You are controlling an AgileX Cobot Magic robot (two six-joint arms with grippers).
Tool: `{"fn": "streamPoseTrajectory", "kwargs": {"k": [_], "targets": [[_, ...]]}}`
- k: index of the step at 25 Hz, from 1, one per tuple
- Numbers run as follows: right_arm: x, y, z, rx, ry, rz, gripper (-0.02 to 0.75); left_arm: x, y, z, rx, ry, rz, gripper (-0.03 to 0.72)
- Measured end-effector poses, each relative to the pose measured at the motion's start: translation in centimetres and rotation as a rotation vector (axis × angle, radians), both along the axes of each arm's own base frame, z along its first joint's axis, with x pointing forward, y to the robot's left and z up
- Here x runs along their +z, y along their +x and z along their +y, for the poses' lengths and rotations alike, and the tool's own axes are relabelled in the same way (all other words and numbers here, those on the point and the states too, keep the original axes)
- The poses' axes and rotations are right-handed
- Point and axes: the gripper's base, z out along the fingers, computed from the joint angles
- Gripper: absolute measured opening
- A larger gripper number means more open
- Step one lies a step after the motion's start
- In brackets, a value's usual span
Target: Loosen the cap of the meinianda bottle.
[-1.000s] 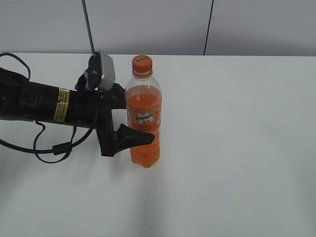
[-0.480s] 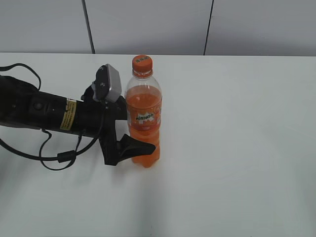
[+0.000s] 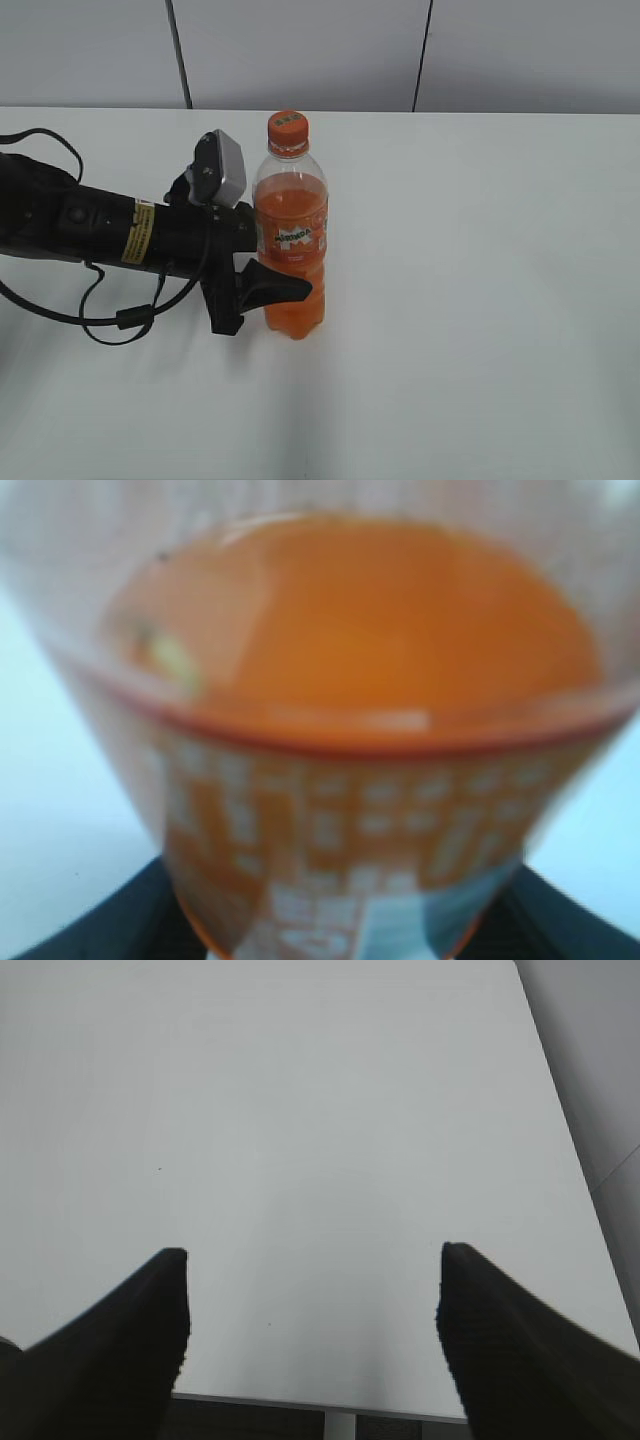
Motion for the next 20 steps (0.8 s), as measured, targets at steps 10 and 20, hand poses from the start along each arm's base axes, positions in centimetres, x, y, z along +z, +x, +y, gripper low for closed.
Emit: {"fn": "streamPoseTrajectory", "kwargs": {"k": [10, 20], "targets": [[0.0, 0.0, 0.0, 0.0, 0.0, 0.0, 0.58, 0.0, 0.01, 0.0, 0.003, -0.001, 0.003, 0.378], [0.75, -0.1, 0.0, 0.0, 0.0, -0.014, 0.58, 0.0, 0.0, 0.0, 0.002, -0.001, 0.003, 0.368]]}}
